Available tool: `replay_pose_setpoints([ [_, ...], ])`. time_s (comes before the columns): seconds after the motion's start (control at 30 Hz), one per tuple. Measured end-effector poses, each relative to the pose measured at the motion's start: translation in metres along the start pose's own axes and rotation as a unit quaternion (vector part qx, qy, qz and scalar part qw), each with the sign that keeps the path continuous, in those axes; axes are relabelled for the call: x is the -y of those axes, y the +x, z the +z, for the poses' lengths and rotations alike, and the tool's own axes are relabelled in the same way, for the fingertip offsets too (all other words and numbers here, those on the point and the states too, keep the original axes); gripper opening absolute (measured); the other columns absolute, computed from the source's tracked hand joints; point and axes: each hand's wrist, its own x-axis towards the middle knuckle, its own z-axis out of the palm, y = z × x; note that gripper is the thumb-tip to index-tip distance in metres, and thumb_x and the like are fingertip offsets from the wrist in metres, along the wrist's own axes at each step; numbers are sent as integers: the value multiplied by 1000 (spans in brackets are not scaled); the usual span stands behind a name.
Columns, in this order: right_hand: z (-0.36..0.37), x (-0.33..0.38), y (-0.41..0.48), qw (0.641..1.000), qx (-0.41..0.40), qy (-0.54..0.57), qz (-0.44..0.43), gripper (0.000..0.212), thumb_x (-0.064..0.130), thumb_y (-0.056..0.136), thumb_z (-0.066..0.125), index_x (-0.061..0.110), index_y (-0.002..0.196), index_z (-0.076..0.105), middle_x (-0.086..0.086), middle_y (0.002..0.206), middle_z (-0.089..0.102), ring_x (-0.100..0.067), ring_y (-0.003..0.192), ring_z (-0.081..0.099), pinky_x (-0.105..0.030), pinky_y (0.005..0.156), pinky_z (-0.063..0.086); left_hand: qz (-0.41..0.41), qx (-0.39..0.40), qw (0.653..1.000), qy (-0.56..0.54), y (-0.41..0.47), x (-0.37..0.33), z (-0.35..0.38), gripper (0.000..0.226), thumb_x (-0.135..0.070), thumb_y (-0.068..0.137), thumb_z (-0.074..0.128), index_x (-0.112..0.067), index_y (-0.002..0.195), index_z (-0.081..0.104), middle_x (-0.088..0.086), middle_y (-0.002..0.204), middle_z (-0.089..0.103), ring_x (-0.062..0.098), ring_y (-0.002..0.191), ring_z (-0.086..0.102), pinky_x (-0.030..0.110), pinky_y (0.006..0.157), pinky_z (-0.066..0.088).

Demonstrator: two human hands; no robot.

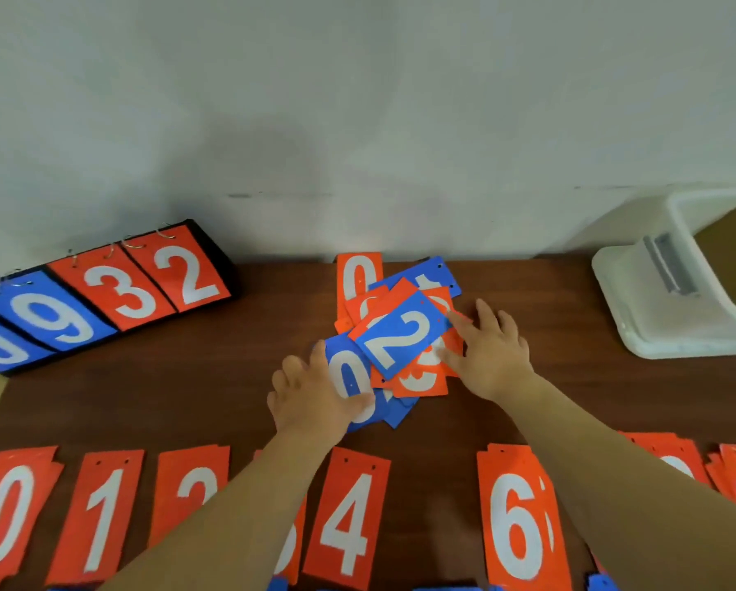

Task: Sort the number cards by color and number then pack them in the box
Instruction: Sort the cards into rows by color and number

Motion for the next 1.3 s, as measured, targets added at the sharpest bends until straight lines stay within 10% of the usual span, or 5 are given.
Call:
replay_pose_setpoints([
  [0.3,3,-30,-16,997,-53,53,18,65,49,93,63,27,152,44,-6,165,28,-29,152,20,-49,119,29,2,-42,999,20,7,20,-5,58,-49,102,49,-47,156,27,4,153,24,30,136,33,46,108,39],
  [0.77,1,14,17,987,-72,102,101,84,64,67,84,30,133,45,-2,126,53,-29,120,52,-41,93,48,-115,-32,979,-166,22,-3,-9,79,-39,79,86,-39,145,43,7,143,27,31,126,46,40,93,53],
  [0.93,-4,0,10,952,-102,258,128,52,33,85,80,27,126,47,0,119,64,-26,102,64,-43,77,60,-47,-50,969,-237,16,3,-15,57,-19,88,79,-28,138,53,4,139,45,18,107,54,13,62,42],
  [1.07,-11,-15,-11,914,-207,318,143,40,17,97,63,24,133,47,-5,115,67,-25,93,65,-41,76,55,5,-79,953,-292,4,16,-31,40,-14,97,66,-29,134,57,-1,145,51,20,127,55,11,69,46],
  [1.3,-24,16,-80,879,-265,388,81,15,15,99,59,27,107,60,3,95,68,-13,72,61,-25,61,44,21,-76,922,-380,-51,62,-66,34,-14,102,59,-35,128,63,-7,140,53,8,102,60,19,75,52],
])
